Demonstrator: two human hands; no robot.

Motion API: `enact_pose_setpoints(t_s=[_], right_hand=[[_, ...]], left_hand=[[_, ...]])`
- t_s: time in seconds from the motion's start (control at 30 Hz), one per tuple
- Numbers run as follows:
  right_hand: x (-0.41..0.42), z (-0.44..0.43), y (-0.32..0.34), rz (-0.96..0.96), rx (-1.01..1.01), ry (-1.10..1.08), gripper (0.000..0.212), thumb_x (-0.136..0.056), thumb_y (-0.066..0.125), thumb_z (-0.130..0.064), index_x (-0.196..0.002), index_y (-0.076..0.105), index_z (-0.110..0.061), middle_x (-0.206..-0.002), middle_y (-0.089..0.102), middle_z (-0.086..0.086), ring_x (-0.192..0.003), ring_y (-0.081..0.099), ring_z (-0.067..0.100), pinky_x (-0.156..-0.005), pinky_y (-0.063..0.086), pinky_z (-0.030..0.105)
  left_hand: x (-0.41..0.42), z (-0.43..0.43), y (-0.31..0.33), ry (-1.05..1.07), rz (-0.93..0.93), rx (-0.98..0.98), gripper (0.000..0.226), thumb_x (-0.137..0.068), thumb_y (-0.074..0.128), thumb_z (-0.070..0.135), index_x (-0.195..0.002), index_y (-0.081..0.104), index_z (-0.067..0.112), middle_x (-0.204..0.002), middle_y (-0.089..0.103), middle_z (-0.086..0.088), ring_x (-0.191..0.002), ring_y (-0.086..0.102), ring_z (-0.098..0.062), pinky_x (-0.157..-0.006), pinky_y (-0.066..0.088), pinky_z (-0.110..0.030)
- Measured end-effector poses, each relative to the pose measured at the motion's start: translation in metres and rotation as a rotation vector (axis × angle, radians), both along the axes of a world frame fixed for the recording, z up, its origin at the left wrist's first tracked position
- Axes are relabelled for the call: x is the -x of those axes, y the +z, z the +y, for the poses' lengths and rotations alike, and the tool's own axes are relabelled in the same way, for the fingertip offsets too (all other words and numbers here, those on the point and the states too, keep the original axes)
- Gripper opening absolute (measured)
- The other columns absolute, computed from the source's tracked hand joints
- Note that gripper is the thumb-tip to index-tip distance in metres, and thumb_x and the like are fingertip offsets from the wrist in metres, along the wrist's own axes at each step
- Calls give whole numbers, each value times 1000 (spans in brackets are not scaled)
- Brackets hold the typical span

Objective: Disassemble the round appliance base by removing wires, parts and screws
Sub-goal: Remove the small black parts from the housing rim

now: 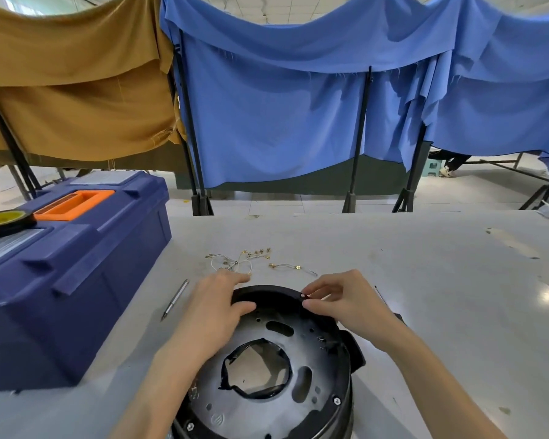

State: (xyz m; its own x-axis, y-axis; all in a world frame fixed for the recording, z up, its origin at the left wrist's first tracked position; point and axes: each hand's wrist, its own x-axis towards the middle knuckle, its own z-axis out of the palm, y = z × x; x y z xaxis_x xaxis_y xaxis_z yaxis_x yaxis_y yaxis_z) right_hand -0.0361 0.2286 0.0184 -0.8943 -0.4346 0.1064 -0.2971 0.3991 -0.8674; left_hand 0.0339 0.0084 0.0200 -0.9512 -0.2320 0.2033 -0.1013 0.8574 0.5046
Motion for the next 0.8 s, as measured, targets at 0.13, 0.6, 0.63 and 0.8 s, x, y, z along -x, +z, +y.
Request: enact_pose_setpoints(t_s=[0.13, 0.6, 0.63, 0.8], right_hand=[[-11, -10, -13, -28, 182, -87, 5, -82, 75, -19, -86, 77, -19, -80, 75, 2, -76, 70, 22, -72, 57, 35], [-20, -13, -22, -360, 501, -187, 18, -92, 59, -6, -88, 76, -1, -84, 74, 20, -70, 68, 24, -58, 54, 28], [-20, -13, -23, -372, 509, -180, 18, -92, 60, -8, -88, 76, -2, -84, 74, 20, -71, 68, 24, -60, 54, 29], [-18, -11, -25, -398, 546, -109, 18, -91, 63, -23, -91, 78, -13, -93, 75, 12, -85, 71, 24, -75, 55, 35]], left_hand=[[-2, 33, 9, -193, -10, -93, 14, -86, 69, 36, -95, 69, 27, -88, 68, 10, -82, 64, -7, -77, 50, -25], [3, 71, 9, -346, -556, -636, 36, -91, 64, 32, -98, 64, -4, -66, 67, -11, -44, 62, -16, -41, 46, -19], [3, 71, 9, -342, -563, -653, 38, -91, 65, 32, -100, 63, -5, -65, 67, -11, -45, 62, -16, -41, 46, -20], [-1, 73, 4, -333, -560, -843, 50, -94, 56, 46, -93, 64, -3, -64, 64, -13, -46, 61, -18, -42, 45, -21]])
